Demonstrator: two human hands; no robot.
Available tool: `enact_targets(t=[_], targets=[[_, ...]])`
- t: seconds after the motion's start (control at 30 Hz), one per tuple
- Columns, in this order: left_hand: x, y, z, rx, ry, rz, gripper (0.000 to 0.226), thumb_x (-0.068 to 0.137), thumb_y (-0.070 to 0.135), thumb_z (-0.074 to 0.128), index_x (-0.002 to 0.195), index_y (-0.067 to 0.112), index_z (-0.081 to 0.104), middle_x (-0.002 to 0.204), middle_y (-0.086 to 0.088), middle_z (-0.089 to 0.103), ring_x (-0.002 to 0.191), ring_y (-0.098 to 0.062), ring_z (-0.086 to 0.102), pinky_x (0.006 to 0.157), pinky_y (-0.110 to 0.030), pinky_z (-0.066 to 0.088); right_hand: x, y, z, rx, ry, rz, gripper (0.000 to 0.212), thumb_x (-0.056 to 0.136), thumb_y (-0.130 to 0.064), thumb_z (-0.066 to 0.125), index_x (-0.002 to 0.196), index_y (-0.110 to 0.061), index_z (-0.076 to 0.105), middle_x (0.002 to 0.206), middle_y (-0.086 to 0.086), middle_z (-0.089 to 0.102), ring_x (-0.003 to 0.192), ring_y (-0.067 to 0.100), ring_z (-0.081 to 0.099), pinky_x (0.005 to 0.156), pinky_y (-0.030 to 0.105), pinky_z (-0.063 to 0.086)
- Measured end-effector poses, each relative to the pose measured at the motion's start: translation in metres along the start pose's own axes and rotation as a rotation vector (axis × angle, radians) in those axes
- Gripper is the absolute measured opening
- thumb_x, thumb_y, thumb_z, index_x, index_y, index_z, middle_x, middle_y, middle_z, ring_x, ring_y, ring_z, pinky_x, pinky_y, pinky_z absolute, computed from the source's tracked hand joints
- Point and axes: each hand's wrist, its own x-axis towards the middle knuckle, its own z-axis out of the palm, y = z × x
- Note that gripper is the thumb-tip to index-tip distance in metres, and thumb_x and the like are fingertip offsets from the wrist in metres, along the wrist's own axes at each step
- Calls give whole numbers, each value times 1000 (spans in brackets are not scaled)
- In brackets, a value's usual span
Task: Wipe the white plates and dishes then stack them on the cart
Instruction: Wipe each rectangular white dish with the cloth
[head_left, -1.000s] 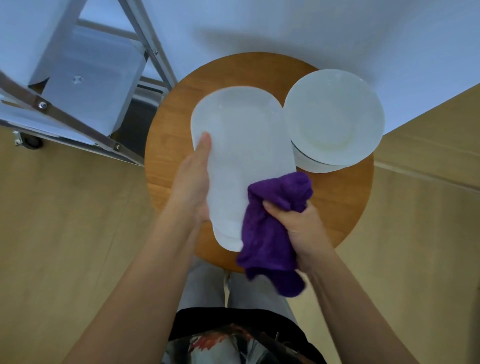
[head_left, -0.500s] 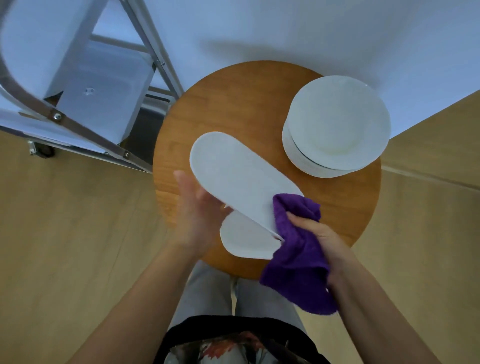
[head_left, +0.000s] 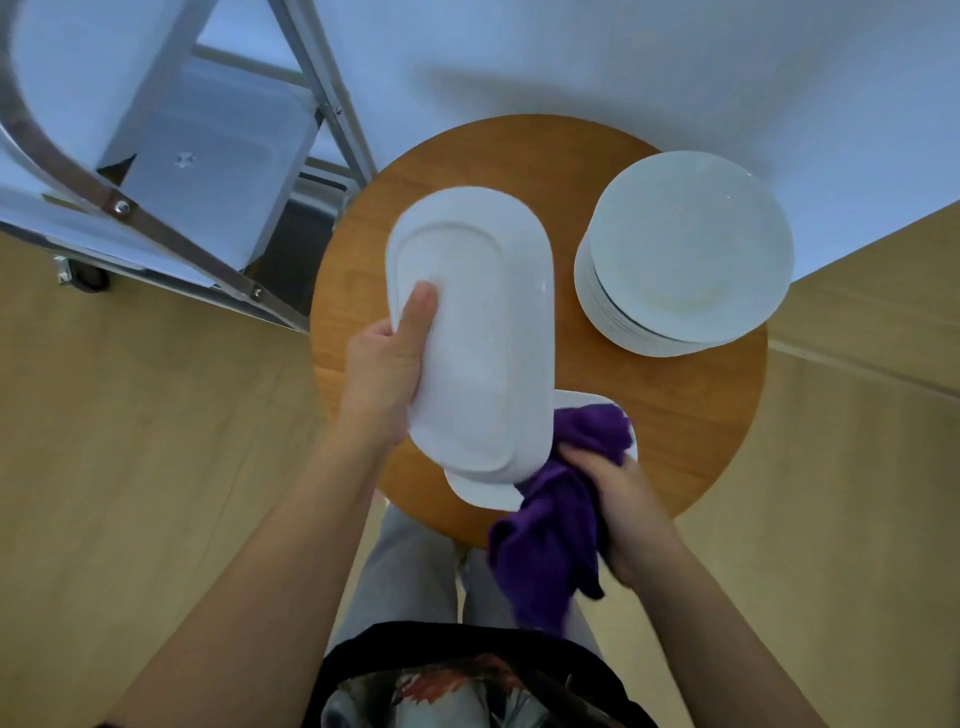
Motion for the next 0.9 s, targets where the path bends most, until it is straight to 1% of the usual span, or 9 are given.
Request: enact_targets(t=[0.1,0.17,0.27,0.4,0.53,0.63,0.7,0.77,0.9], targets=[[-1,9,-5,119,63,-55,62,58,85,45,74,28,67,82,2,74,75,-12,71,72,-37,60,-5,-26,-15,-71,26,-366,23,70,-14,63,92,-21,67,84,-5,72,80,12,68,71,29,54],[-4,12,-1,195,91,-73,63,75,79,34,68,24,63,67,4,69,57,-3,65,54,-21,54,-9,-34,-19,-194,21,-571,27,74,-4,64,89,-26,63,81,-18,71,81,1,67,70,18,54],[-5,13,13,305,118,-80,60,88,69,28,76,18,56,74,-6,57,60,-15,53,48,-22,40,-12,-48,1,-294,125,-859,48,82,14,57,104,-28,49,93,-38,64,92,-14,60,75,6,48],[-14,15,21,191,53,-77,63,86,68,37,83,11,63,75,-18,58,65,-25,53,60,-32,45,-6,-76,27,-445,266,-1199,62,82,2,66,130,-19,33,117,-26,52,111,-12,50,88,8,43],[-26,15,25,142,122,149,67,92,54,40,84,-10,56,79,-28,59,62,-26,54,52,-28,43,7,-97,43,-742,332,-1212,53,81,-12,67,129,-9,45,136,12,50,131,29,41,110,36,34],[-33,18,31,141,138,271,63,93,47,44,72,-12,49,69,-32,48,57,-23,42,53,-31,36,19,-108,57,-770,397,-1279,44,83,-8,65,123,6,51,128,24,54,123,41,47,107,51,35],[-38,16,36,124,137,281,57,93,44,46,62,-4,42,56,-19,41,51,-16,38,47,-25,33,26,-114,69,-733,388,-1262,45,83,-10,61,123,5,50,124,26,55,119,44,48,100,57,36],[-42,13,40,102,183,296,50,92,43,46,59,7,39,49,0,35,45,-5,33,42,-16,29,27,-110,83,-742,366,-1176,54,81,-19,59,131,-3,47,137,21,48,130,41,39,105,59,28],[-39,11,42,-72,216,200,44,95,40,44,68,8,54,60,-8,50,57,-19,45,50,-29,39,23,-79,104,-915,253,-1128,63,86,-33,54,144,-19,35,156,6,23,145,31,11,111,57,2]])
